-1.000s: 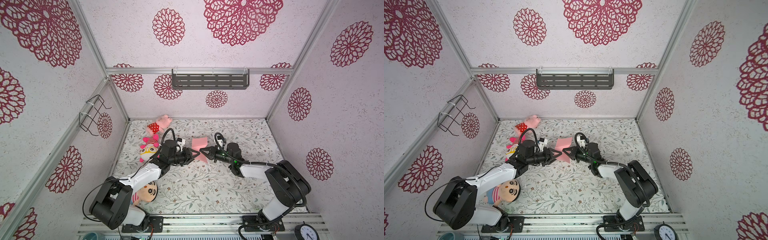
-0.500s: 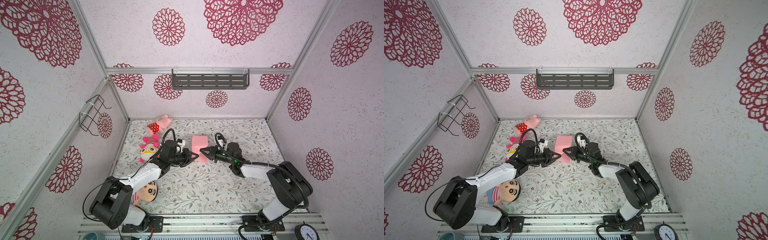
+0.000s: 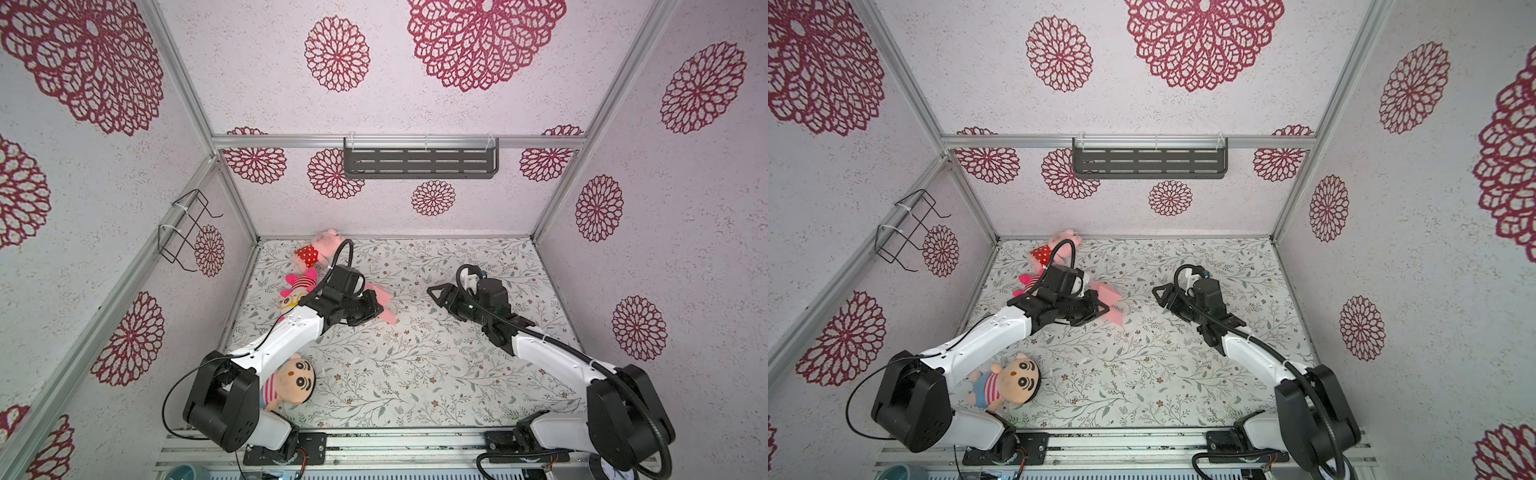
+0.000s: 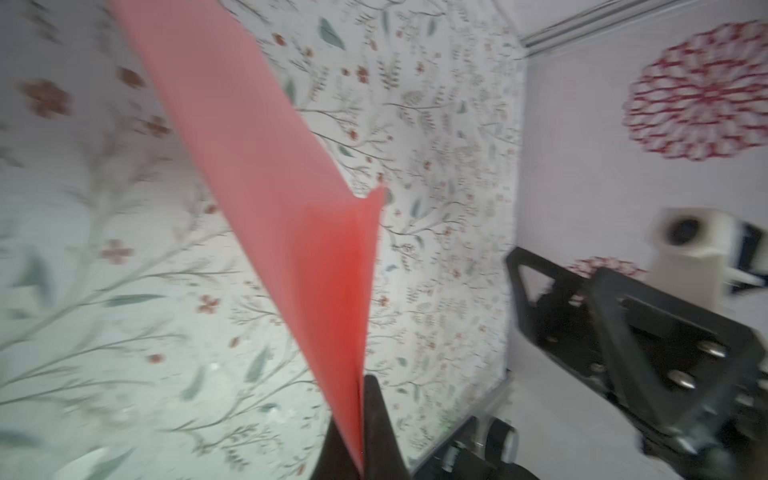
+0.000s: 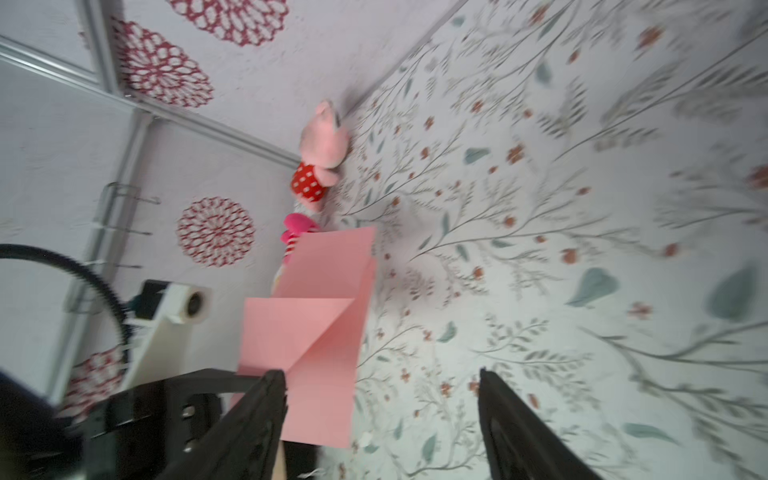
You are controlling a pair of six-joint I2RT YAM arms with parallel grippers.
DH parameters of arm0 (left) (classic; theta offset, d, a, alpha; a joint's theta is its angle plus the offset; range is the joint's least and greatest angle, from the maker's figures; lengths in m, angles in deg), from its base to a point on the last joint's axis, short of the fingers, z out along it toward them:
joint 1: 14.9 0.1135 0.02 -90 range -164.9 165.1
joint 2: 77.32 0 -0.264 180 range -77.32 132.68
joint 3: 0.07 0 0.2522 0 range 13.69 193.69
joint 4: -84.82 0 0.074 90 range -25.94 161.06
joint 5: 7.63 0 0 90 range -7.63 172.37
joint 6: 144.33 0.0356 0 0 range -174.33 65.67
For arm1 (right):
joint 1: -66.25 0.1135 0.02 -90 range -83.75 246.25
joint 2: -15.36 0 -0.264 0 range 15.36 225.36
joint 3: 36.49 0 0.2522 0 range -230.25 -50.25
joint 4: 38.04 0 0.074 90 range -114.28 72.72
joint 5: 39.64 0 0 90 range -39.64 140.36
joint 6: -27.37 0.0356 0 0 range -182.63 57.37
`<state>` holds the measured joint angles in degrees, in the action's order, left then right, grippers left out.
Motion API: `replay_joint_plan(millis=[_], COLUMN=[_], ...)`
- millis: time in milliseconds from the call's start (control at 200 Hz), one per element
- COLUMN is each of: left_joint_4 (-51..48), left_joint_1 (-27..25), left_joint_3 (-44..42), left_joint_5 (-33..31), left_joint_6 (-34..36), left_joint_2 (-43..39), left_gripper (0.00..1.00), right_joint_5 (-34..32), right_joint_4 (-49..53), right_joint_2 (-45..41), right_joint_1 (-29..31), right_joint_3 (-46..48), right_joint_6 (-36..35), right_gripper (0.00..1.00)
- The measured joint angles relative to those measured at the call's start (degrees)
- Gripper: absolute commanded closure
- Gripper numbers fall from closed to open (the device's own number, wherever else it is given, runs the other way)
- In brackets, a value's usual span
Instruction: Fold a paper plane with a square sheet of paper (pick it up from the middle)
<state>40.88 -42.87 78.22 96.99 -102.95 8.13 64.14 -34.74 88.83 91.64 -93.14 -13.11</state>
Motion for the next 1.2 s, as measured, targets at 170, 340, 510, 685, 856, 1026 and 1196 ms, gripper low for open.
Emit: replay_joint_plan(millis=[170, 340, 510, 685, 856, 1026, 1196], left_joint_4=[-19.7, -34.1, -42.3, -43.0, -40.1, -35.3, -28.9], left_joint_1=[-0.5, -2.9, -7.6, -11.3, -12.8, -12.3, -8.8], left_joint_3=[13.3, 23.6, 30.9, 32.9, 33.2, 31.8, 24.2], left_joint_5=[-19.1, -32.9, -41.1, -39.8, -31.9, -23.8, -14.6], left_joint_6=[8.1, 12.9, 16.6, 18.9, 19.5, 19.2, 17.9], left_joint_2=[6.1, 14.6, 25.6, 36.3, 40.2, 38.2, 29.1], left_gripper=[1.0, 1.0, 0.99, 0.89, 0.63, 0.44, 0.29], right_joint_5=[-12.8, -21.2, -25.1, -27.5, -27.7, -26.8, -22.0], right_joint_4=[10.8, 16.4, 17.0, 16.8, 16.8, 16.8, 14.9], right_joint_2=[-3.5, -4.5, -7.7, -10.8, -11.4, -10.9, -6.0], right_joint_1=[-0.1, -0.2, -0.4, -0.5, -0.7, -0.8, -0.7], right_joint_3=[-1.6, -1.5, -0.2, 2.3, 3.8, 4.1, 3.4], right_joint_6=[-5.5, -6.4, -6.4, -5.8, -4.8, -4.0, -3.8], right_gripper=[0.21, 0.21, 0.21, 0.22, 0.23, 0.24, 0.3])
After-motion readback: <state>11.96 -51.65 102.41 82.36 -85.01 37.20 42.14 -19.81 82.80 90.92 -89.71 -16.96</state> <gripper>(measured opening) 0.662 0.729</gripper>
